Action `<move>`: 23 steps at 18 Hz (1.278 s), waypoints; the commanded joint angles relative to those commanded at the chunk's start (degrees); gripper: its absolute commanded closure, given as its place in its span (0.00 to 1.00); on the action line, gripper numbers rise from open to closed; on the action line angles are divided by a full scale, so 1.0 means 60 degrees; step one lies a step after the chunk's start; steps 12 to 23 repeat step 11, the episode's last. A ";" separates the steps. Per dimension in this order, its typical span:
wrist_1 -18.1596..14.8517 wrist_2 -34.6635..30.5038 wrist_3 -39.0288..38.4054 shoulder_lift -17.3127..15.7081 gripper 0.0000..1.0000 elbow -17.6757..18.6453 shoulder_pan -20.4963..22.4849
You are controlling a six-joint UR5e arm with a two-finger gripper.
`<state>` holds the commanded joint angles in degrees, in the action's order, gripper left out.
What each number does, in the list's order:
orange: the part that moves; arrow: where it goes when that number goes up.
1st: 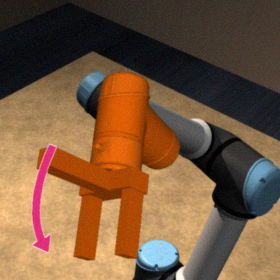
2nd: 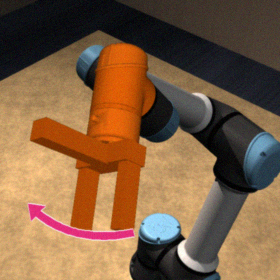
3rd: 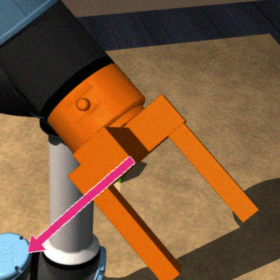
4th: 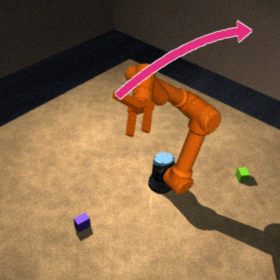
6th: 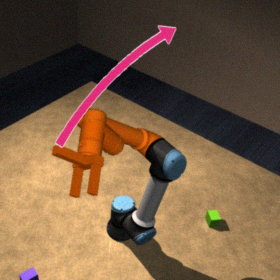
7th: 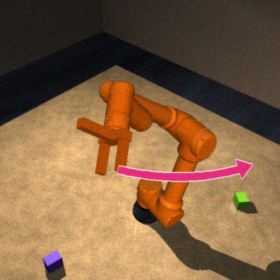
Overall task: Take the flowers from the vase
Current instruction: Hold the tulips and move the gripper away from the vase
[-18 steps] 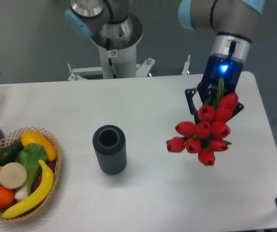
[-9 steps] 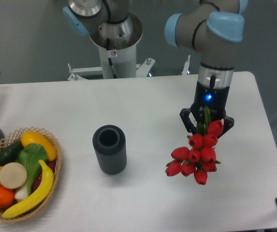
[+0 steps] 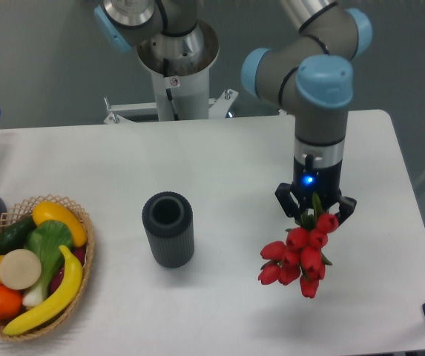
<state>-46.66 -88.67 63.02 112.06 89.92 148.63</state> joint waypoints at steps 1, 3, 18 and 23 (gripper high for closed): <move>-0.0220 -0.0089 0.0000 0.0015 0.62 -0.0117 0.0000; -0.0426 -0.0206 0.0000 0.0044 0.61 -0.0177 -0.0015; -0.0442 -0.0924 0.0015 0.0074 0.54 -0.0074 -0.0264; -0.0442 -0.0924 0.0015 0.0074 0.54 -0.0074 -0.0264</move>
